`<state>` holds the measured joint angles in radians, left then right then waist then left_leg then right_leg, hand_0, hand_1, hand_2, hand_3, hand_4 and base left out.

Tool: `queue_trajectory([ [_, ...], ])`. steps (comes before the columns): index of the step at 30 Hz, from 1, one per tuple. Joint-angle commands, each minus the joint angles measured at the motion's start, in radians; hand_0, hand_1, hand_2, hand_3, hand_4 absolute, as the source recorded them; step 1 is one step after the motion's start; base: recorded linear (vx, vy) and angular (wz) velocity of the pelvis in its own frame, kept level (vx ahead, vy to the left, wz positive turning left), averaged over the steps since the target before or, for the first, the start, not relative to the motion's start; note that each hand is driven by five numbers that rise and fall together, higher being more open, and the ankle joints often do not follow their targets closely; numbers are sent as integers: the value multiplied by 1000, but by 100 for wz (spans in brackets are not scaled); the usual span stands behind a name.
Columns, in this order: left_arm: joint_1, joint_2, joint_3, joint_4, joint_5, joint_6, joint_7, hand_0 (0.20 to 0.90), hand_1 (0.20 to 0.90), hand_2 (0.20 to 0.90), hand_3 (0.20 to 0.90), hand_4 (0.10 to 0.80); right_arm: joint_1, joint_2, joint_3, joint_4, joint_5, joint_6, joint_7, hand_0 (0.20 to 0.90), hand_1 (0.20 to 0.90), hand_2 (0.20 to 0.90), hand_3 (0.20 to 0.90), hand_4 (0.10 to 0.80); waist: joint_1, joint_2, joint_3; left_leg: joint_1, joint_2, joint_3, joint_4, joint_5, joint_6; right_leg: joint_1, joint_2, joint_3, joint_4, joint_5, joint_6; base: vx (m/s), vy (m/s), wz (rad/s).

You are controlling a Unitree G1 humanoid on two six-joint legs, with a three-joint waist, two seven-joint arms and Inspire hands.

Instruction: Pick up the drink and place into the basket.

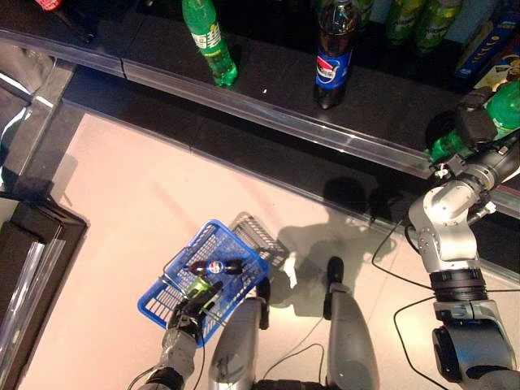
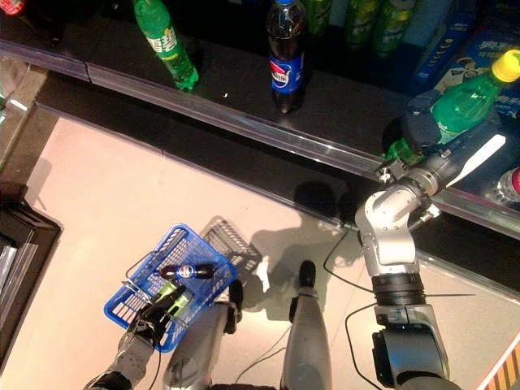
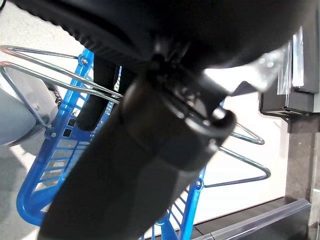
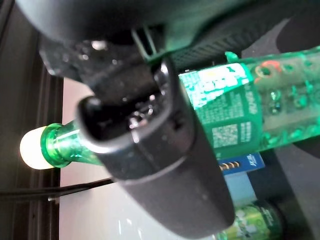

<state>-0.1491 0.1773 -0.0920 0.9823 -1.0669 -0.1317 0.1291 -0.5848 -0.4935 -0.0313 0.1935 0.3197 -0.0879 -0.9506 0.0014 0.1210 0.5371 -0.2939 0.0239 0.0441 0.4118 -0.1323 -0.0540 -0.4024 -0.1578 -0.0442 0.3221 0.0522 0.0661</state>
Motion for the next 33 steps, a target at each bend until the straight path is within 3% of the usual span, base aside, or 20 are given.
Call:
queue_trajectory([
  [1, 158, -12, 31, -109, -20, -57, -62, 300, 300, 300, 200, 100, 0, -78, -34, -253, -88, -109, 65, 300, 300, 300, 200, 100, -5, -29, -64, -85, -4, -34, 155, 182, 4, 130, 13, -34, 29, -111, -94, 47, 30, 3],
  [13, 209, 6, 56, -141, 22, -94, -125, 300, 300, 300, 200, 100, 85, -29, 35, -455, -95, -165, 309, 300, 300, 300, 200, 100, 11, -77, -112, -20, 1, -37, 134, 172, 7, 218, 20, -36, -2, -108, -89, 45, 4, 2],
  [18, 223, 7, 46, -160, 32, -137, -175, 300, 300, 300, 200, 100, 93, -7, 69, -524, -91, -207, 320, 300, 300, 300, 200, 100, 18, -87, -133, 7, 0, -34, 122, 160, 9, 251, 22, -34, -13, -111, -85, 63, 28, 3],
  [26, 250, 10, 19, -258, -8, -164, -253, 300, 300, 300, 200, 100, 136, 19, 107, -580, -58, -175, 385, 300, 300, 300, 200, 100, 25, -87, -150, 28, -3, -31, 117, 149, 11, 271, 22, -31, -13, -114, -83, 41, 34, 3],
  [29, 265, 18, 11, -322, -20, -171, -283, 300, 300, 300, 200, 100, 163, 18, 125, -595, -34, -158, 411, 300, 300, 300, 200, 100, 29, -90, -155, 35, -3, -26, 112, 140, 15, 274, 21, -32, -13, -116, -80, 19, 25, 5],
  [31, 278, 58, -26, -583, -63, -175, -304, 300, 300, 300, 200, 100, 221, 31, 182, -616, 44, -129, 499, 300, 300, 300, 200, 100, 40, -89, -149, 48, -3, -30, 91, 142, 18, 284, 23, -32, -18, -113, -74, -16, 58, 0],
  [33, 281, 79, -45, -718, -68, -162, -276, 300, 300, 300, 200, 100, 238, 37, 212, -628, 48, -125, 529, 300, 300, 300, 200, 100, 46, -86, -141, 45, -9, -36, 84, 143, 20, 282, 21, -35, -18, -111, -72, -53, 32, 1],
])
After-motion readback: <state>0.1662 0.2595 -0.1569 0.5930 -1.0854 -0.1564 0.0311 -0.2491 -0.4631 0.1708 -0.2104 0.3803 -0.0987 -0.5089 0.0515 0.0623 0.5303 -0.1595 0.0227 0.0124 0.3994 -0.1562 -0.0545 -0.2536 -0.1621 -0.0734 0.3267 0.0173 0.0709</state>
